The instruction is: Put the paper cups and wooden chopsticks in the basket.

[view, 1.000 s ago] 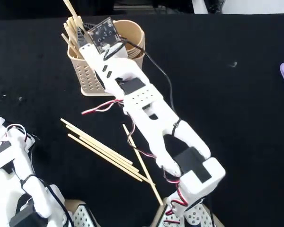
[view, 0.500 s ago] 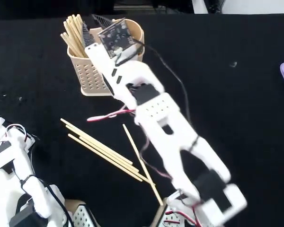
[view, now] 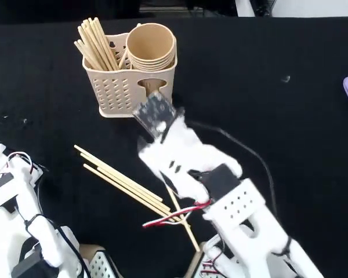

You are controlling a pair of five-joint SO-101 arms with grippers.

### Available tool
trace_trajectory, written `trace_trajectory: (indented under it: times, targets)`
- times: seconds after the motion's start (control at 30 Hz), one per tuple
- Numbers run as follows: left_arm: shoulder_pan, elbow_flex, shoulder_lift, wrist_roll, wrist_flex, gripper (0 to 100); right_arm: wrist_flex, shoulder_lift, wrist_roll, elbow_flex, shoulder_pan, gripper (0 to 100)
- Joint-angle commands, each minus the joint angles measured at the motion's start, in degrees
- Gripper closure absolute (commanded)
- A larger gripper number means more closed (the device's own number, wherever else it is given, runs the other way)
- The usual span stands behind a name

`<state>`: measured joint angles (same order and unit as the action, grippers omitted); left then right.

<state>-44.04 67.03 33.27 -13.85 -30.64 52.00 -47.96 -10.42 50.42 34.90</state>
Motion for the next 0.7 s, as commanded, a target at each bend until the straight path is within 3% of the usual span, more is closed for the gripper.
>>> trace_trajectory:
  times: [0.0, 0.27, 0.47, 0.53, 0.63, 0.67]
  targets:
    - [0.7, -1.9, 1.1, 0.1, 0.8, 85, -4.0, -0.5, -3.6, 11.8, -1.5, 79.9]
    - [0.6, -1.9, 1.1, 0.1, 0.7, 85, -11.5, 16.9, -4.4, 15.5, -1.6, 83.1]
    - [0.7, -1.9, 1.1, 0.1, 0.7, 85, -12.4, 29.5, -4.4, 10.4, -1.5, 83.6]
    - [0.7, -1.9, 1.1, 0.1, 0.7, 85, -10.9, 31.6, -4.5, 8.1, -1.6, 86.6]
    - [0.7, -1.9, 1.1, 0.1, 0.7, 85, -10.5, 32.7, -4.5, 7.1, -1.8, 99.5]
    - [0.7, -1.9, 1.1, 0.1, 0.7, 85, -10.5, 32.7, -4.5, 7.2, -2.0, 97.9]
